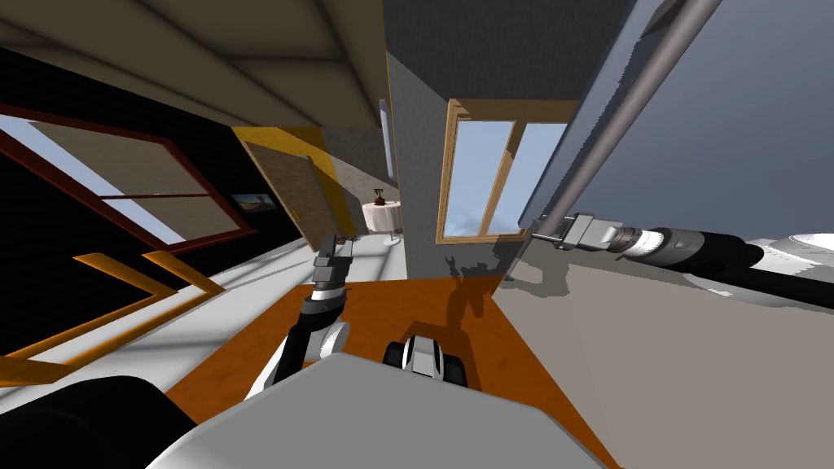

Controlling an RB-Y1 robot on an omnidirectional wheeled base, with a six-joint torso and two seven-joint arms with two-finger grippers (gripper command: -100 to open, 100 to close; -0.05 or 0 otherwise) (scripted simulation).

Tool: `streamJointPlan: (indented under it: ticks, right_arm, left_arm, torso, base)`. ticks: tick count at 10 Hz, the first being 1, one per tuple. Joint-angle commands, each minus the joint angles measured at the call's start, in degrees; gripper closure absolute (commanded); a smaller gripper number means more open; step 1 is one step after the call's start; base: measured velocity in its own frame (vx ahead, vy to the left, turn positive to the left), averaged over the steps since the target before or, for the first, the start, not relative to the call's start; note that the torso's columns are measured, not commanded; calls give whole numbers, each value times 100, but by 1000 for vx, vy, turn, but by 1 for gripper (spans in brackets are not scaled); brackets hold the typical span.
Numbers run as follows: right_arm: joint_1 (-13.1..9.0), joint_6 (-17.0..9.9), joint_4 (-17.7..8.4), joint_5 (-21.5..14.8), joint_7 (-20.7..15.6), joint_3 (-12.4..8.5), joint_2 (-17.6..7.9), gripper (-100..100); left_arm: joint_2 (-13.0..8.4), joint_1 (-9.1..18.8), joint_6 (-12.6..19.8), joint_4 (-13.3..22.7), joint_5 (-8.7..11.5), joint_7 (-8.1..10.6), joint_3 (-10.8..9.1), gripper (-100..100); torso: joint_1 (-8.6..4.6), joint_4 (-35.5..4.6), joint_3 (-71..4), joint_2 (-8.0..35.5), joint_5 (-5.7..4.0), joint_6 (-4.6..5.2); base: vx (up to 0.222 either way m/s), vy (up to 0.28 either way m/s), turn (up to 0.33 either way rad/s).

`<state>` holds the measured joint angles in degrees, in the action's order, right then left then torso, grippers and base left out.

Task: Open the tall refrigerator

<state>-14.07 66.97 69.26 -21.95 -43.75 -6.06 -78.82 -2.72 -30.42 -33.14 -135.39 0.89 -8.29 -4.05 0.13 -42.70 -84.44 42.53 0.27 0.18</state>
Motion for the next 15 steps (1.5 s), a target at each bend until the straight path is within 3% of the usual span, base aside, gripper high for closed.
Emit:
streamJointPlan:
  ticks: [1, 8, 9, 12, 15]
  right_arm:
    - [-14, 231, 197, 112, 7, 12, 14, 100]
    - [-65, 1038, 884, 504, 33, 53, 62, 100]
    - [-191, 970, 785, 483, 192, 130, -38, -100]
    - [-298, 960, 792, 593, 424, 52, -245, -100]
    - [-379, 954, 797, 676, 597, -6, -399, -100]
  left_arm:
    - [-1, 1, 0, 0, 0, 0, -1, 0]
    - [-1, 1, 0, 0, 0, 0, -1, 0]
    - [0, 1, 0, 0, 0, 0, 0, 0]
    - [0, -3, -1, -1, 0, 0, -1, 0]
    - [-1, -2, -1, -1, 0, 0, -1, 0]
  torso:
    - [-2, 10, 1, 9, -2, -18]
    - [-29, -14, 21, 39, -12, 9]
    - [-20, -17, 22, 43, -9, 7]
    - [0, -39, -58, -27, 42, 0]
    - [15, -58, 45, 100, 26, 5]
  base:
    - [-211, -46, 41]
    - [-233, -33, 15]
    - [-108, -6, 9]
    - [37, 21, 12]
    - [33, -8, 2]
